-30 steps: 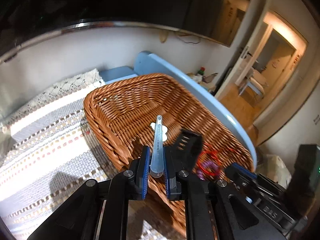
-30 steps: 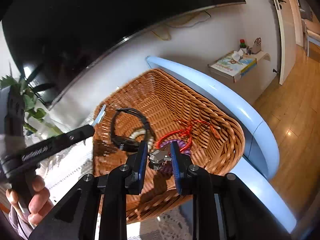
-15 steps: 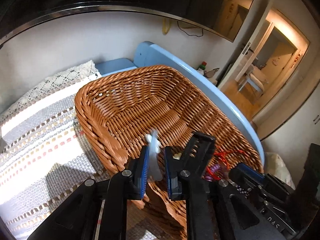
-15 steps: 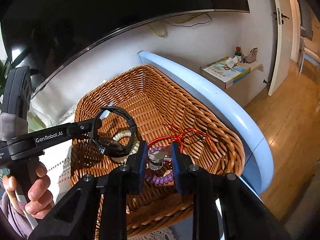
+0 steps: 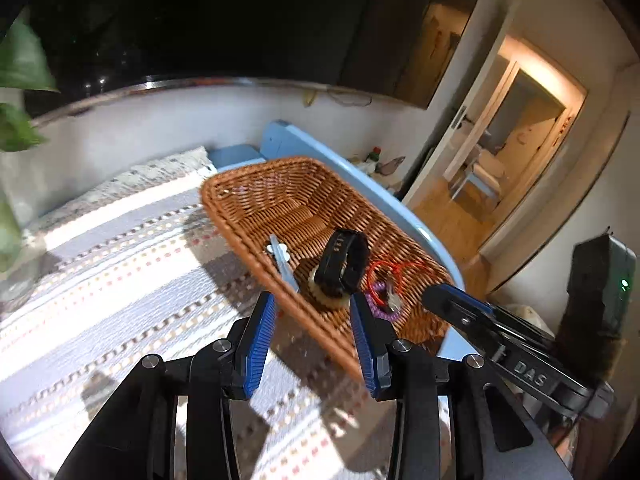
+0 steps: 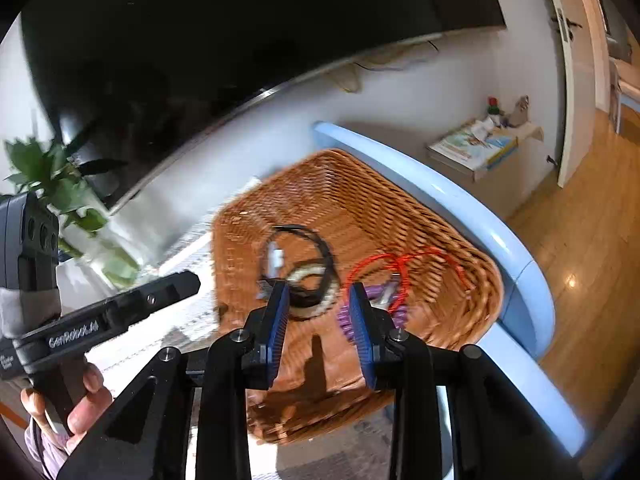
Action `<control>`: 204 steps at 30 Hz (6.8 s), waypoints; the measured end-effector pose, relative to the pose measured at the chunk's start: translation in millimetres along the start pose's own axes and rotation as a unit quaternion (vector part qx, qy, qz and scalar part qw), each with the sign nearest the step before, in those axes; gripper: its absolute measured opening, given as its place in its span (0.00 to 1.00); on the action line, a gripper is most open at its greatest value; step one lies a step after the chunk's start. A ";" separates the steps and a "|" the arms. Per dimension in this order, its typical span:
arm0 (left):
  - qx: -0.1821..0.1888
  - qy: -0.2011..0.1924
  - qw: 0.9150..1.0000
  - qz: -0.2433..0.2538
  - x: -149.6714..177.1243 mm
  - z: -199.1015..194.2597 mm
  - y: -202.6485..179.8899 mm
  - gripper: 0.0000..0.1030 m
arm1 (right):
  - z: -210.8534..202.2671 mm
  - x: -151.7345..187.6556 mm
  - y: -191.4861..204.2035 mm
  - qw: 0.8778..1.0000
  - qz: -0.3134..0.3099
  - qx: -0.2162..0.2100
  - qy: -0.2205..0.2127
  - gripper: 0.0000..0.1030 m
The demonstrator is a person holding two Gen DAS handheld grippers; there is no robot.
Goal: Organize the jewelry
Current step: 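Carry the pendant and keys to the wicker basket and open both tools, then move both tools back over the silver chain necklaces on the table, then grasp a silver chain necklace with the left tool while the right tool grasps another chain, then carry both chains to the wicker basket and open both tools inside, then move both tools back over the remaining chains on the table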
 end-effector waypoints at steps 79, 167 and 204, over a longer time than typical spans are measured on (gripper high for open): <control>-0.212 0.025 0.971 -0.104 237.0 -142.7 249.4 0.15 | 120.8 221.4 277.0 0.925 -0.328 -0.058 0.181 0.13; 0.023 0.048 0.992 0.113 15.0 79.6 -88.8 0.08 | 22.3 11.5 -64.2 0.999 -0.028 0.008 0.035 0.12; -0.174 -0.145 0.961 -0.160 147.5 -224.0 210.7 0.49 | 28.7 98.9 193.6 0.973 -0.179 -0.123 0.078 0.35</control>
Point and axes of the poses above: each gripper's, at about its wrist camera, not at the fingertips, and z roughly the way its jaws point, y to its left, x to its underside, the point moved 8 cm from there along z, roughly the way its jaws point, and after that the axes turned 6 degrees about -x, right-handed, at the moved point
